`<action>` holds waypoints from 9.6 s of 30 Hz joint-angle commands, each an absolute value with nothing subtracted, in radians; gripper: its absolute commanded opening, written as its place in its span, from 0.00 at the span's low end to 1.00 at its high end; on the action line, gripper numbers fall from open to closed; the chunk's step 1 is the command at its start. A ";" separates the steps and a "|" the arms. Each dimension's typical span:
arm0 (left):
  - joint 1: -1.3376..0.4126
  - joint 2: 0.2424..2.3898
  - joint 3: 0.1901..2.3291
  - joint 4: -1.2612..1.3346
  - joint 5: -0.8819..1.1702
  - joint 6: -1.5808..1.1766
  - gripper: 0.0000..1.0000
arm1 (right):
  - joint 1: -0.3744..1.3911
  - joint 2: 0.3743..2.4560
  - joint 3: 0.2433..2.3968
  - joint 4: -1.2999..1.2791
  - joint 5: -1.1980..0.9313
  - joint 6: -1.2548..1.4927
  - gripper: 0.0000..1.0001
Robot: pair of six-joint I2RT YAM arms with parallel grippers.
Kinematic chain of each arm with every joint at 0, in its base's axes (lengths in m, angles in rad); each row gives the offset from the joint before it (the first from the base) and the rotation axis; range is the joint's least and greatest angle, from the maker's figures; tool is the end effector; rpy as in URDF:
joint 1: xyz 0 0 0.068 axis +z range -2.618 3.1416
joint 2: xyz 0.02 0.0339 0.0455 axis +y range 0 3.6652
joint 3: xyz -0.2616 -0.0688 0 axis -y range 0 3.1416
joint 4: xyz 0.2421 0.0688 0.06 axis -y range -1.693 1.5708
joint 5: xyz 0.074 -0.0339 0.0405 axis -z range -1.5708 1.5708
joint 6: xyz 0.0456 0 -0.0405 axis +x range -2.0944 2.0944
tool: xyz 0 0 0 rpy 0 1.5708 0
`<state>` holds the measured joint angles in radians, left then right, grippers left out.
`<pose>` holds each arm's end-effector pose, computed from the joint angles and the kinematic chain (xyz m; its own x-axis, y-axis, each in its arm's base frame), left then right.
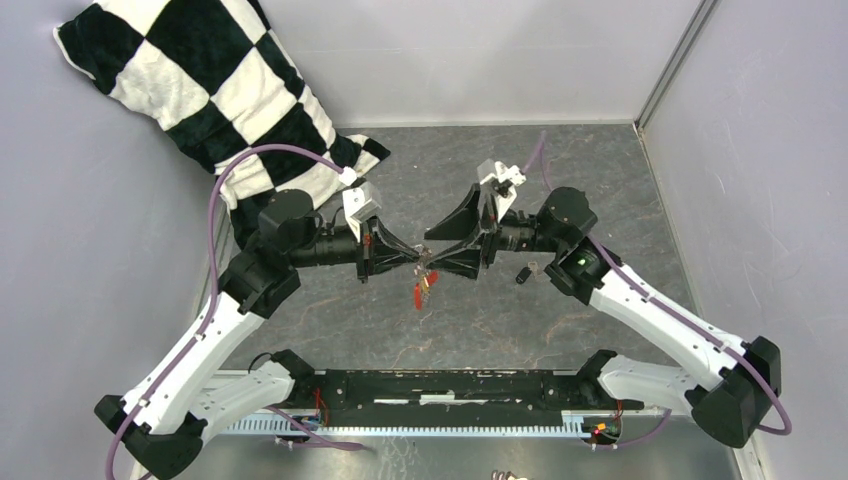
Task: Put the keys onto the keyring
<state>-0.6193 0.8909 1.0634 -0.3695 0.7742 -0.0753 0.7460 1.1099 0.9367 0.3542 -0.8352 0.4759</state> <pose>0.1348 -0.1352 0.3967 -0.2321 0.0994 -0.9676 0.9586 0.1922 -0.2102 0.1646 0.1981 0.3840 -0.3365 0.1076 -0.9355 -0.9415 -0.0579 0.3320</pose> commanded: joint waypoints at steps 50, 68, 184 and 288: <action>-0.621 0.854 1.008 -0.356 0.626 -0.075 0.02 | 0.380 1.331 0.523 -0.007 0.202 0.405 0.52; -0.621 0.850 1.028 -0.376 0.609 -0.058 0.02 | 0.377 1.481 0.626 0.094 -0.205 0.303 0.33; -0.621 0.865 1.014 -0.407 0.685 -0.072 0.02 | 0.769 1.023 0.647 0.003 -0.269 0.052 0.00; -0.622 0.645 0.680 -0.075 0.780 0.611 0.02 | 0.743 1.165 0.907 0.218 -0.818 0.668 0.00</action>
<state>-0.6193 0.6540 0.6479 -0.0807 0.7536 0.5701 0.7448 1.1652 0.8944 0.1551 -0.7956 0.6502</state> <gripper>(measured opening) 0.035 0.006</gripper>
